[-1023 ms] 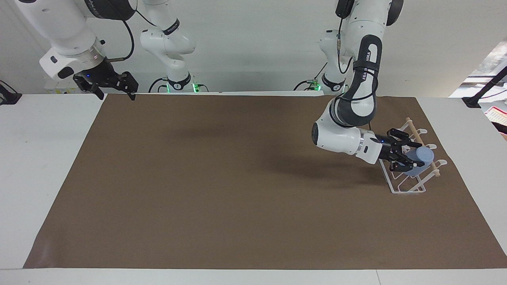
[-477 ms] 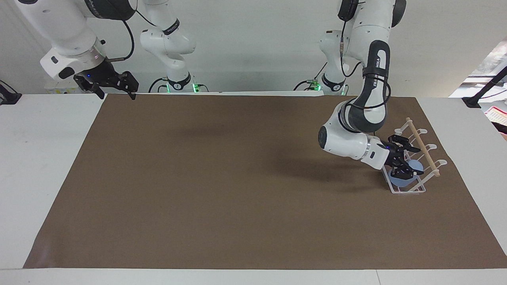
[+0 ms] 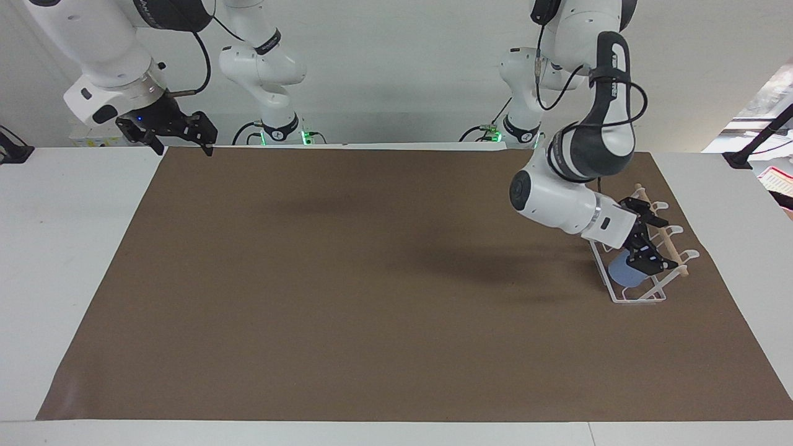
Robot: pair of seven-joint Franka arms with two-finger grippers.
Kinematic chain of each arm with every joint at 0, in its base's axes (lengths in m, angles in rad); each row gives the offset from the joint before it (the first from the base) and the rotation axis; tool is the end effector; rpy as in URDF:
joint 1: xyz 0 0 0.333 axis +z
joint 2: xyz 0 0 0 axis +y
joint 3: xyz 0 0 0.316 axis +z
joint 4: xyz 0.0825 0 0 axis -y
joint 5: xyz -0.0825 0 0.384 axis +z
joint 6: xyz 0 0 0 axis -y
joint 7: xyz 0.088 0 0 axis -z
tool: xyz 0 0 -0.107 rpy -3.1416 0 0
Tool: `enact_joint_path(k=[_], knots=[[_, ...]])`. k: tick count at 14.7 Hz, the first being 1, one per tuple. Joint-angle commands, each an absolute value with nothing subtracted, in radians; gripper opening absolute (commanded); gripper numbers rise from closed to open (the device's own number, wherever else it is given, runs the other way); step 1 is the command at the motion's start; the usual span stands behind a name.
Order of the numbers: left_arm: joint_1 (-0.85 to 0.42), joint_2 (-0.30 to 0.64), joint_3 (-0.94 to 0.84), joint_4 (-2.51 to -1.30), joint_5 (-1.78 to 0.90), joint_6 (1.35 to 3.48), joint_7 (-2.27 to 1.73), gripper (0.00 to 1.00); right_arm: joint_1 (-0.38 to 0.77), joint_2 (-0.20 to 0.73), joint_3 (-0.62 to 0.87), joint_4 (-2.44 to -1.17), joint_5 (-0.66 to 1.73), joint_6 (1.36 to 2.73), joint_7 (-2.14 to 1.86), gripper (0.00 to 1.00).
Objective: Hang cup on cup holder
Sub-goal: 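Hang the cup on a rack peg and release with the left gripper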
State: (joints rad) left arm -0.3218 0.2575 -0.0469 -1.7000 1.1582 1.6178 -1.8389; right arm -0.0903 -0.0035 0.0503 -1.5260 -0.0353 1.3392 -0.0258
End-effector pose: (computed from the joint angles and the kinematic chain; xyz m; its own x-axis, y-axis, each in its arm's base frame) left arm 0.6107 -0.1322 0.4750 0.2270 0.3508 0.9085 0.9472 -0.2965 -0.1222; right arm 0.5274 -0.0254 0.6291 0.9829 -0.0217 -0.1830 -0.0163 -0.9994 0.0307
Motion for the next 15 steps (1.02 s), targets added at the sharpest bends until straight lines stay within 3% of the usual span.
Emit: enact_joint_path(k=[1,4,7,12,15], knots=[[-0.236,0.152,-0.049,-1.732,0.98,1.676,-1.557,1.0,-0.103,-0.009,0.06,-1.529,-0.048,1.331,-0.049,0.99],[-0.108,0.054,-0.046,-1.721,0.627,1.819,-1.086,1.0,-0.103,-0.009,0.06,-1.529,-0.048,1.331,-0.049,0.99],[-0.034,0.023,-0.044,-1.72,0.439,1.819,-0.748,1.0,-0.103,-0.009,0.061,-1.529,-0.048,1.331,-0.049,0.99],[-0.031,-0.037,-0.046,-1.704,0.151,1.651,-0.312,1.0,-0.103,-0.009,0.061,-1.529,-0.048,1.331,-0.049,0.99],[-0.054,-0.037,-0.063,-1.666,0.115,1.507,-0.134,1.0,-0.103,-0.009,0.061,-1.529,-0.048,1.331,-0.049,0.99]])
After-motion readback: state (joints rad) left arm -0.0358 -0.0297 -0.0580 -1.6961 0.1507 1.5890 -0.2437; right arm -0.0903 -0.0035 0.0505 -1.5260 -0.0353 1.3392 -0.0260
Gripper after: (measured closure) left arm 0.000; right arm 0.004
